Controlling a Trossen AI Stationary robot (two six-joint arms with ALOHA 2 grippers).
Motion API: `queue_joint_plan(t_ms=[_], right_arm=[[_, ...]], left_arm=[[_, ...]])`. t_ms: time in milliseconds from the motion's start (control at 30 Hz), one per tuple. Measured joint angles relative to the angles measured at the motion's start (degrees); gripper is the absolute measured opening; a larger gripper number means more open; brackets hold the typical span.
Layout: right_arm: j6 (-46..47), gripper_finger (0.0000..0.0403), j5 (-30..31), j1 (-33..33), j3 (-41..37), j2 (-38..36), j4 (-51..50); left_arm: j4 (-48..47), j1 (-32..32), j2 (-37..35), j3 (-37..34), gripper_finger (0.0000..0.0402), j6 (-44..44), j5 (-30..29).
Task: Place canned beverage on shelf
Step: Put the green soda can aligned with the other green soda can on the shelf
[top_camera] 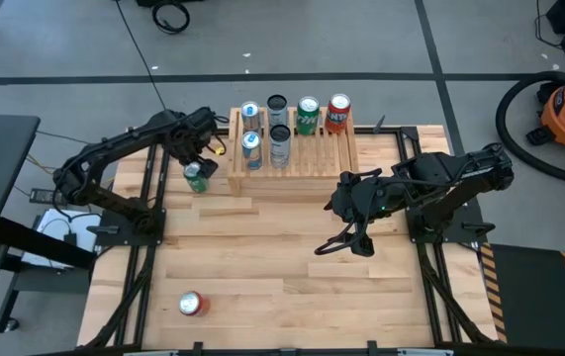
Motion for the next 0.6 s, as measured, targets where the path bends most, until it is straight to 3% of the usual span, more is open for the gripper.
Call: queue_joint_plan(t_ms=[200, 600], right_arm=[[0.00, 0.0378, 0.00, 0.01, 0.00, 0.00, 0.02], [0.00, 0.0378, 0.00, 0.00, 0.00, 0.00, 2.68]], left_arm=[[3.94, 1.40, -0.51, -5.91, 0.0394, -0.33, 2.31], [7.58, 3.38, -1.19, -9.09, 0.0394, 1.14, 3.75]])
